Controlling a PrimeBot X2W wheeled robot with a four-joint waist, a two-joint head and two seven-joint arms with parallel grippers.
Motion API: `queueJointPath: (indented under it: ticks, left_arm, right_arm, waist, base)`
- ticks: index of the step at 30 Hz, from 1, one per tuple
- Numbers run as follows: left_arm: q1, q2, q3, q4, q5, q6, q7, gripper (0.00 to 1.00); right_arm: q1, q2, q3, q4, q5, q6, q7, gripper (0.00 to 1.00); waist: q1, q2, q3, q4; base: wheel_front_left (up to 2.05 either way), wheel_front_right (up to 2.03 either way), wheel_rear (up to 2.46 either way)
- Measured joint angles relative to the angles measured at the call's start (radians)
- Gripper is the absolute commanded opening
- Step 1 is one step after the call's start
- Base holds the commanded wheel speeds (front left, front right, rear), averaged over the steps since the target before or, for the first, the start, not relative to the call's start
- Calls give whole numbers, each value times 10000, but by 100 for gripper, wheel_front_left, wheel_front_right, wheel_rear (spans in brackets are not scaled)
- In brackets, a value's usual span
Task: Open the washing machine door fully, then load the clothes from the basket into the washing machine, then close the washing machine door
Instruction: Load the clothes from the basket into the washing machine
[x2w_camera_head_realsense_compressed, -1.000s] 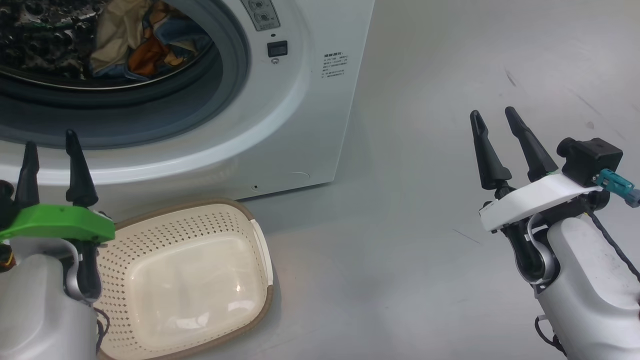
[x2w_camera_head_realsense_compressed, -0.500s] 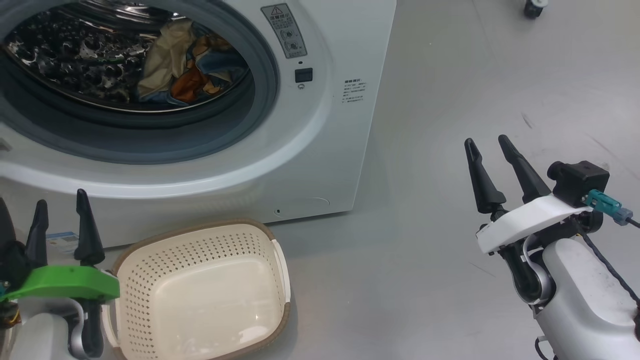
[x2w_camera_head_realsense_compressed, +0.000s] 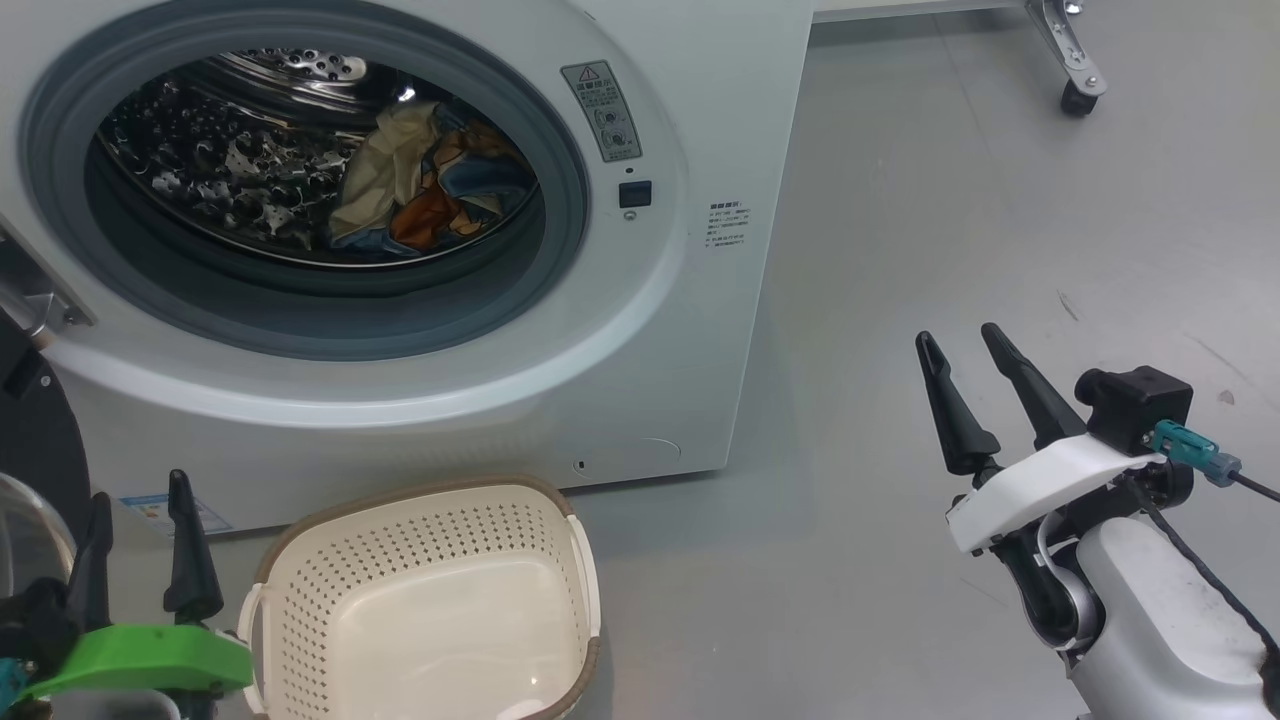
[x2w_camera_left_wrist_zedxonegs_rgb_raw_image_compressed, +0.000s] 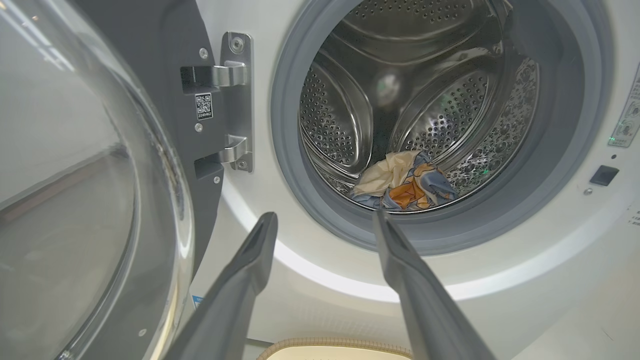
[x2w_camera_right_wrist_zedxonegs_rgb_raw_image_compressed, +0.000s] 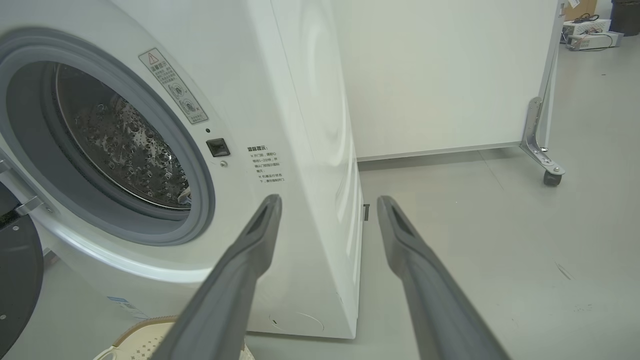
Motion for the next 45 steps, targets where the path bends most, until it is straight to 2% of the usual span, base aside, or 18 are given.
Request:
queueJointPath:
  ticks: [16, 45]
  left_arm:
    - [686, -136, 69, -828, 8, 0, 0, 100]
    - [1008, -221, 148, -1390, 104, 0, 0, 100]
  right_arm:
    - [0, -144, 121, -73, 27, 0, 0, 100]
    - [0, -167, 75, -128, 196, 0, 0, 100]
  waist:
    - [0, 0, -140, 64]
    - [1, 0, -41, 12]
  base:
    - [0, 0, 0]
    - [-1, 1, 0]
